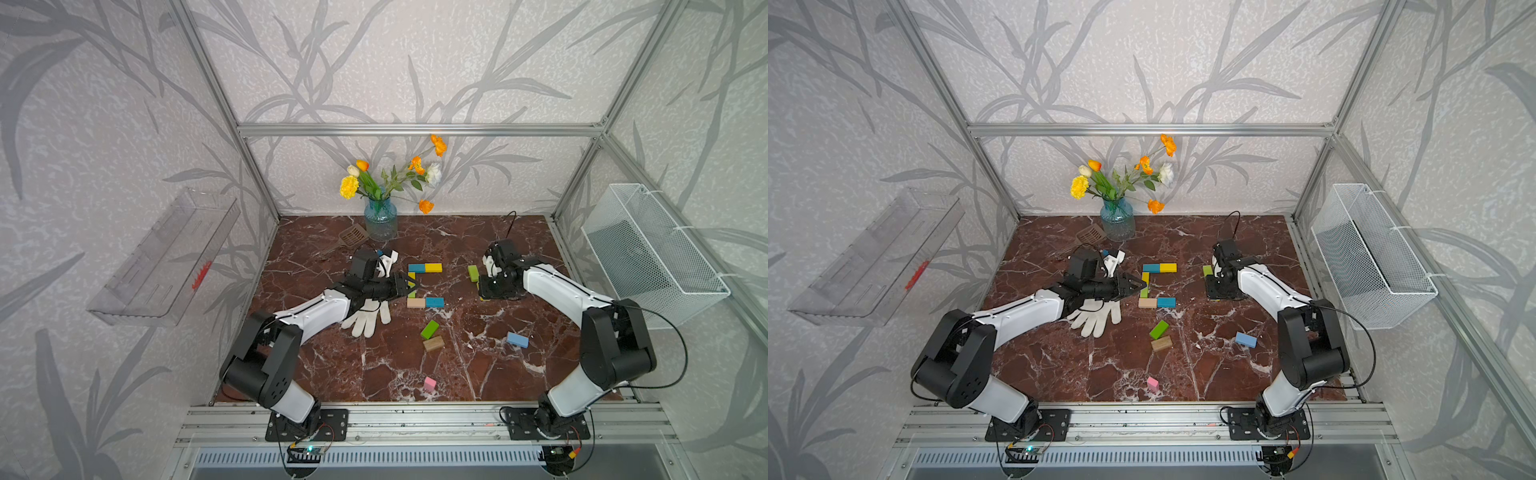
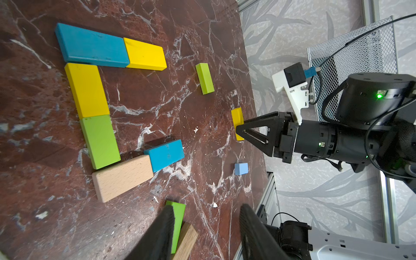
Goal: Assemble the letter c with building blocks
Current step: Assemble the building block at the center of the board.
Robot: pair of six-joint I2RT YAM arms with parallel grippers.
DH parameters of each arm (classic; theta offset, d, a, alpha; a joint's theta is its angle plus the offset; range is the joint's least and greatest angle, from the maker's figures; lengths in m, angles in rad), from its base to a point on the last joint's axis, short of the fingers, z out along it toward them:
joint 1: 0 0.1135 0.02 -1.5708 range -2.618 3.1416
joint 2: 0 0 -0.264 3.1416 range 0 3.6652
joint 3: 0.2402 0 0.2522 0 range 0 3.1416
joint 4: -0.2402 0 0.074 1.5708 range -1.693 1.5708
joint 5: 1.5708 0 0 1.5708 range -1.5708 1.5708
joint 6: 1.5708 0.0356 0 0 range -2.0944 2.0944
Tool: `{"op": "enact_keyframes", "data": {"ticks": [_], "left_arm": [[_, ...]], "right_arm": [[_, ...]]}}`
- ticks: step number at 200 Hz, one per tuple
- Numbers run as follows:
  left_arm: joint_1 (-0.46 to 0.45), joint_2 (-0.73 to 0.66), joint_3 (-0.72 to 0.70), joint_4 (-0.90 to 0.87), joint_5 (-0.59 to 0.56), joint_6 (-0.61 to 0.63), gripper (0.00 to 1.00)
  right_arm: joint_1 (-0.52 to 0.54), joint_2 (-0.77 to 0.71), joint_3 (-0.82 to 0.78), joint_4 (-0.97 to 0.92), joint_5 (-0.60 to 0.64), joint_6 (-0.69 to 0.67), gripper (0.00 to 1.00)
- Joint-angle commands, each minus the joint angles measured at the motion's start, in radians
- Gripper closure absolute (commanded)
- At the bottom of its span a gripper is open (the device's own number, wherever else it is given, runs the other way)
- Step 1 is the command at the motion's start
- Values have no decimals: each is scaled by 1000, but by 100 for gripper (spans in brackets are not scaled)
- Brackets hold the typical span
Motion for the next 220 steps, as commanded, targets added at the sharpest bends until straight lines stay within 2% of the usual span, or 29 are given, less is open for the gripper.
{"op": "enact_keyframes", "data": {"ticks": [1,220], "left_arm": [[6,-30,-12,19,-11,-2,52],[6,-49,-28,31,-19,-2,52]], "right_arm": [[5,0,-14,43,2,-1,79],[5,156,4,122,46,-45,79]]}}
